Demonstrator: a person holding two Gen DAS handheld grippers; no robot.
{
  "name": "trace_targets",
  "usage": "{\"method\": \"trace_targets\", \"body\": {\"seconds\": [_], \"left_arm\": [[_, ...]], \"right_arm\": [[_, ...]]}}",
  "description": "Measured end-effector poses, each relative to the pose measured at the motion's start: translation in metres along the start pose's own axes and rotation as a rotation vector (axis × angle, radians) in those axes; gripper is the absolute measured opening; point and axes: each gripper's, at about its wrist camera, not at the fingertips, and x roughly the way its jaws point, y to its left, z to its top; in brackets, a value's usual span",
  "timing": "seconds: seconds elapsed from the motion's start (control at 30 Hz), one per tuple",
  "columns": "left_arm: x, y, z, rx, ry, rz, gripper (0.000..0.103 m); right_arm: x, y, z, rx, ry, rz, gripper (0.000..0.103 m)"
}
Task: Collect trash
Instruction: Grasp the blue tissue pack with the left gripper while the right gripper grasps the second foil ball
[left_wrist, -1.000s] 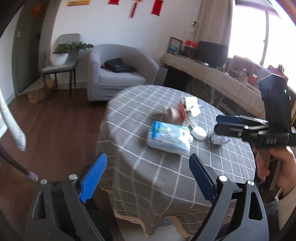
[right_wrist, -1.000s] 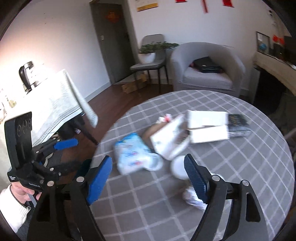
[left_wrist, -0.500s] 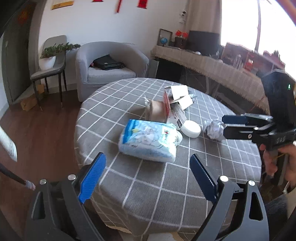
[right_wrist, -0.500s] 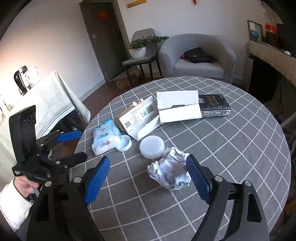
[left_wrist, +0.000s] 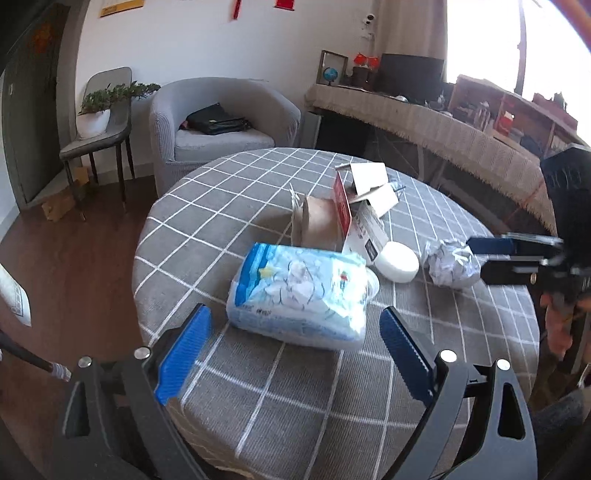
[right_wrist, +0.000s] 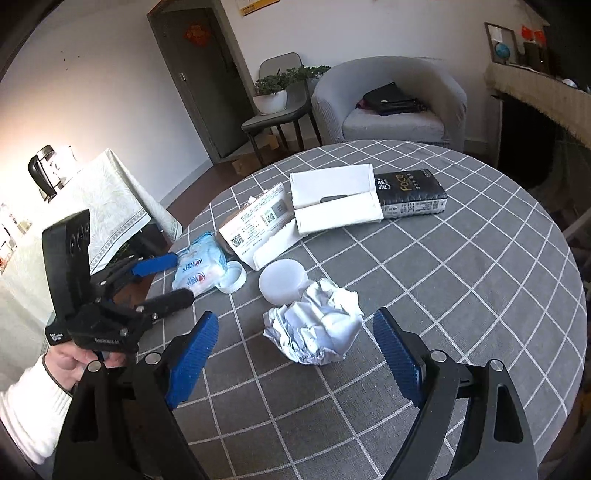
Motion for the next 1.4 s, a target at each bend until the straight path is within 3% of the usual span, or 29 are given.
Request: {"method": "trace_targets", "body": {"seconds": [0.27, 0.37, 0.4, 0.53, 0.83, 1.0, 1.17, 1.4], "left_arm": [[0.008, -0.006, 0.005, 0.007, -0.011, 0.018, 0.093], [0.011, -0.013, 0.005, 0.049, -0.007, 0.072, 0.079], [0.011, -0.013, 0.005, 0.059, -0.006, 0.078, 0.079], [0.005, -0.006, 0.005, 0.016, -0.021, 0.073, 0.074], [-0.034, 0.019, 0.014, -0.118, -0.115, 0.047, 0.074], [-0.049, 0.030, 0.014, -0.156, -0.121, 0.040, 0.074], [-0.061, 0.040, 0.008, -0.162, -0.119, 0.073, 0.074], [-0.079, 0.067, -0.002, -0.188, -0.115, 0.137, 0.074]], "right_arm": [[0.004, -0.008, -0.006, 0.017, 0.017, 0.007, 0.087], [0.002, -0.010, -0.005, 0.020, 0.012, 0.004, 0.087], [0.002, -0.010, -0.005, 0.020, 0.012, 0.004, 0.087], [0.001, -0.007, -0.005, 0.012, 0.010, -0.006, 0.087], [0.007, 0.007, -0.002, -0.045, 0.022, -0.077, 0.086], [0.019, 0.005, -0.003, -0.043, 0.055, -0.134, 0.060], [0.025, 0.014, 0.006, -0.060, 0.045, -0.170, 0.057], [0.018, 0.044, 0.023, -0.090, -0.036, -0.117, 0.057]]}}
